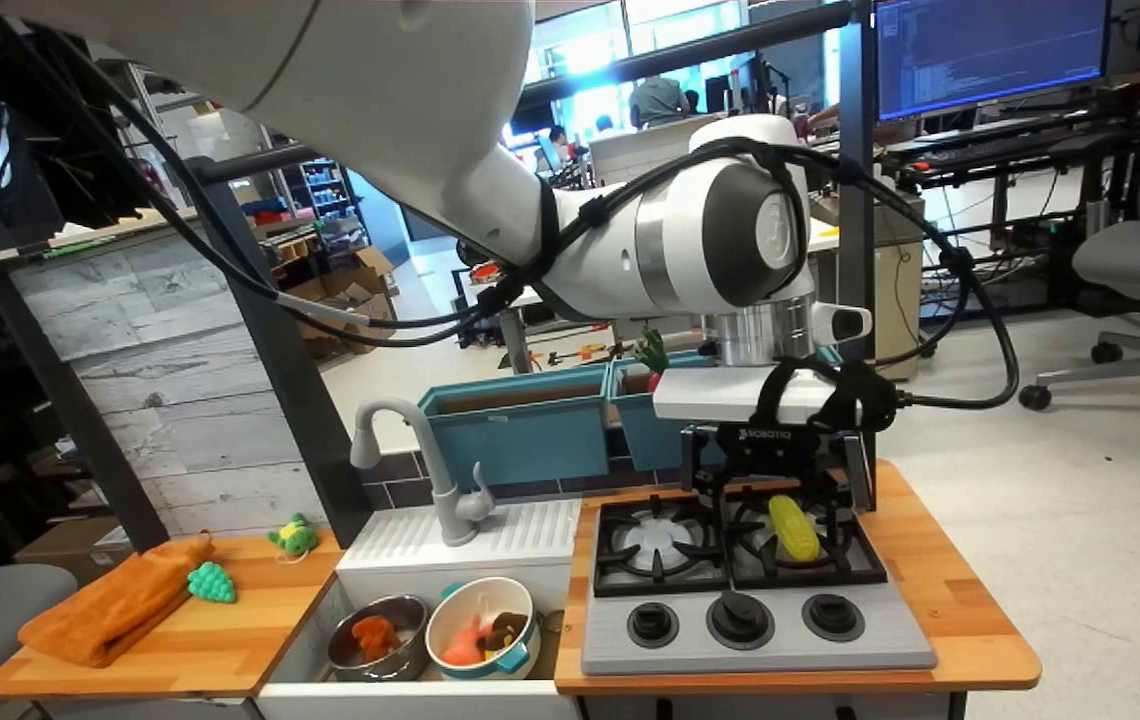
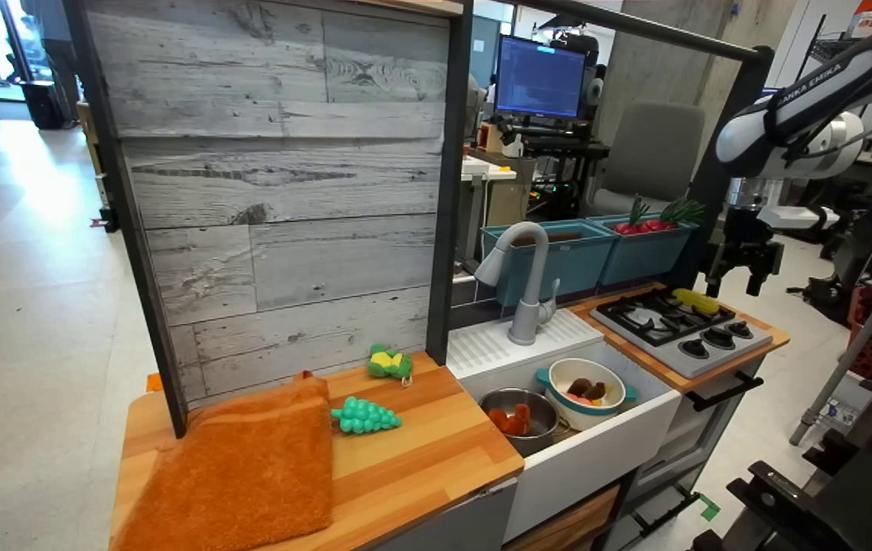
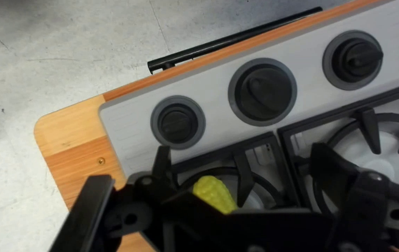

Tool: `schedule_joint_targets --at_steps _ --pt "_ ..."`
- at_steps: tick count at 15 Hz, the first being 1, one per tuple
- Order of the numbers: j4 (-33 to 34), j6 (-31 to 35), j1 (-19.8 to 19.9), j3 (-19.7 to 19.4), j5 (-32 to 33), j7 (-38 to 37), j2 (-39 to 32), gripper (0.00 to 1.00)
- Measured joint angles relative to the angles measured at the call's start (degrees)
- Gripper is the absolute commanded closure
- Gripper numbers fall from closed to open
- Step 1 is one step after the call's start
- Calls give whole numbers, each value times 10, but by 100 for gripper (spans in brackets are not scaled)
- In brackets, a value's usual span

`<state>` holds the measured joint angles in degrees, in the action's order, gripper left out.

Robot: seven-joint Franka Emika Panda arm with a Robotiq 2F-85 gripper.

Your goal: Pick up all the plush toys from the counter and on the stove and put them in the pots, then wipe the counter with the cloth

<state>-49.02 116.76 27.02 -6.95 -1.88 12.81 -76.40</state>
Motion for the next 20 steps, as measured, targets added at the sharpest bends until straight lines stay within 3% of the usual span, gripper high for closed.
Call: schedule_joint_targets --at_steps 12,20 --pt "17 71 2 0 4 -2 -27 0" --pt "92 93 -12 -20 46 -23 -88 0"
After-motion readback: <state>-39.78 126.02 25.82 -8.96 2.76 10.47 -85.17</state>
